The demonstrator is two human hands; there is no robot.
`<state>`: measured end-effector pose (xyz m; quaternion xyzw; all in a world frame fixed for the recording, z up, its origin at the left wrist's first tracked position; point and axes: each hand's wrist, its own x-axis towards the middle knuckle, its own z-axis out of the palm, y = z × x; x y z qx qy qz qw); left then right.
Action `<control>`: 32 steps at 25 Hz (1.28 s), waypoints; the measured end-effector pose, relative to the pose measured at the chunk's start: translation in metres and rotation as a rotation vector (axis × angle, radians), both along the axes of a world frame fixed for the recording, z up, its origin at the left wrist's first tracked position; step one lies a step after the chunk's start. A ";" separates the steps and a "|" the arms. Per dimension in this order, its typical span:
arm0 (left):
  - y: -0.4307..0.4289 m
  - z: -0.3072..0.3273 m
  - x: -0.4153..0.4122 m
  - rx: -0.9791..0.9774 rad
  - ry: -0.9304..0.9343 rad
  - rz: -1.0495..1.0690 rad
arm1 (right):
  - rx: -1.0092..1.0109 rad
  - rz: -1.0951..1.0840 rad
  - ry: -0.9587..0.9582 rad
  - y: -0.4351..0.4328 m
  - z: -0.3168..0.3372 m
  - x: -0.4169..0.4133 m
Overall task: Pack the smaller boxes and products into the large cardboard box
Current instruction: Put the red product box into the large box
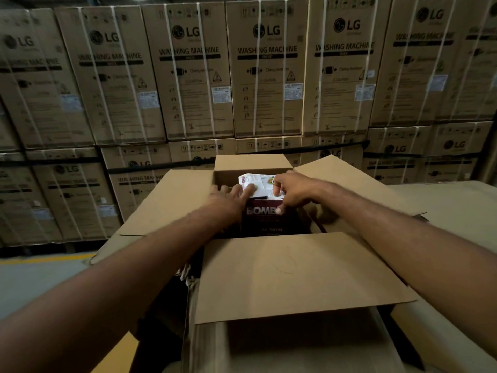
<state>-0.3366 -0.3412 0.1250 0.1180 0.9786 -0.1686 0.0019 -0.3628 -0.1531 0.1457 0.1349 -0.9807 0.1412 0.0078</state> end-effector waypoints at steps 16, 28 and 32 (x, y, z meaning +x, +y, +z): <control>0.002 0.048 -0.018 0.079 0.134 -0.367 | -0.272 0.165 -0.206 0.011 0.011 -0.009; -0.017 0.048 -0.022 0.017 0.077 -0.210 | 0.276 0.309 -0.106 -0.019 0.028 -0.009; -0.012 0.052 -0.029 0.132 -0.101 -0.254 | 0.232 0.254 0.130 -0.001 0.042 -0.008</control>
